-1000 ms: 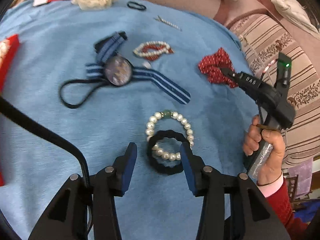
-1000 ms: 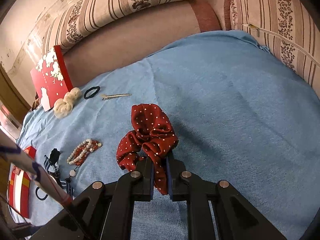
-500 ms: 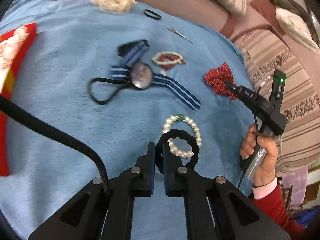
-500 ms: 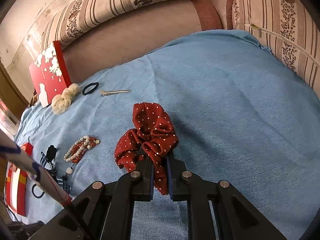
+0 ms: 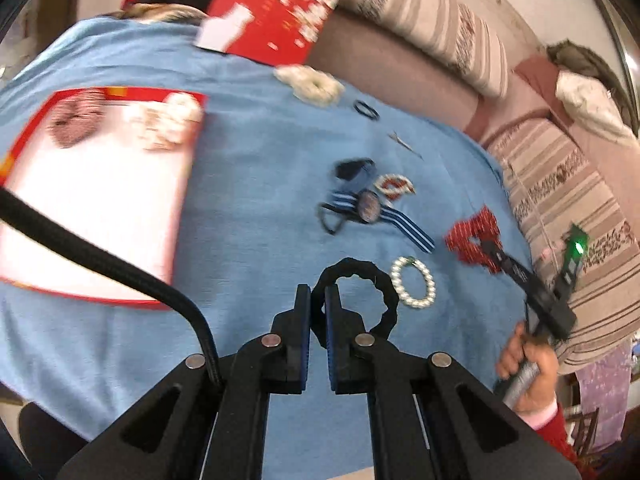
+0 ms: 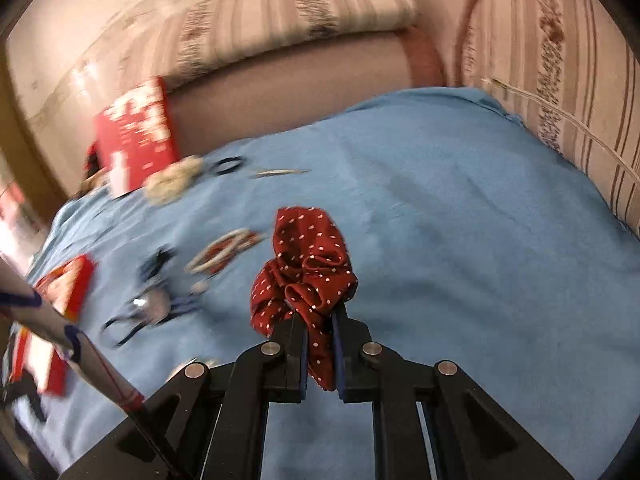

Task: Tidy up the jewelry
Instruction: 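Carry the hair tie and red scrunchie into the tray and open both tools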

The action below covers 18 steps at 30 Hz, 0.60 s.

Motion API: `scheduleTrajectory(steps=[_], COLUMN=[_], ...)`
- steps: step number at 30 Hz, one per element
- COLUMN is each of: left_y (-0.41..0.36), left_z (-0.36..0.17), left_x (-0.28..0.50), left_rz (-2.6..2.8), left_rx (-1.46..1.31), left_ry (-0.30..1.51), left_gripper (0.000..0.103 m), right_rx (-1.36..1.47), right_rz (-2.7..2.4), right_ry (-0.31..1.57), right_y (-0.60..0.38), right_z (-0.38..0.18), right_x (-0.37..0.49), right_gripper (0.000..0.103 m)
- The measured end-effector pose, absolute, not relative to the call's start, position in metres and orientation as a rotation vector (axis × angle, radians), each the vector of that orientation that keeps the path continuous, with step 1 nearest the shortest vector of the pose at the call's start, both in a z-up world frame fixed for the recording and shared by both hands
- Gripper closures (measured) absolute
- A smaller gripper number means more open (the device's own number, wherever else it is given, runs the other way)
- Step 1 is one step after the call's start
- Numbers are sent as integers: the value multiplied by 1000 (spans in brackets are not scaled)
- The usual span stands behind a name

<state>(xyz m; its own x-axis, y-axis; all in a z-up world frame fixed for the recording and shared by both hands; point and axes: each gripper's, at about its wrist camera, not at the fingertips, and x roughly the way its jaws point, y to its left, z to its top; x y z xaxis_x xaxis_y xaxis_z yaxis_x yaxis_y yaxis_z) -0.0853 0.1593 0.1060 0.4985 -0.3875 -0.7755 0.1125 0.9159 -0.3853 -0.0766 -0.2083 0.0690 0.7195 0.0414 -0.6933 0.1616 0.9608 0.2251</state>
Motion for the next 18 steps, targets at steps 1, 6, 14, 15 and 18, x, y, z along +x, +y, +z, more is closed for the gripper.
scheduleTrajectory(steps=[1, 6, 14, 15, 18], left_y=[169, 236, 316, 324, 347], left_z=[107, 104, 108, 108, 105], left_x=[-89, -100, -95, -91, -68], left_rz=[-295, -177, -4, 12, 50], left_rx=[-310, -400, -349, -329, -299], left_ry=[997, 962, 923, 923, 929], left_gripper=[97, 97, 97, 97, 97], right_rx=[261, 171, 132, 132, 118], right_rz=[-47, 96, 352, 377, 471], right_ry=[766, 763, 819, 829, 871], right_y=[-198, -136, -28, -15, 36], right_z=[75, 108, 129, 129, 127], right_x=[-83, -99, -80, -77, -61], right_gripper=[92, 92, 92, 92, 92])
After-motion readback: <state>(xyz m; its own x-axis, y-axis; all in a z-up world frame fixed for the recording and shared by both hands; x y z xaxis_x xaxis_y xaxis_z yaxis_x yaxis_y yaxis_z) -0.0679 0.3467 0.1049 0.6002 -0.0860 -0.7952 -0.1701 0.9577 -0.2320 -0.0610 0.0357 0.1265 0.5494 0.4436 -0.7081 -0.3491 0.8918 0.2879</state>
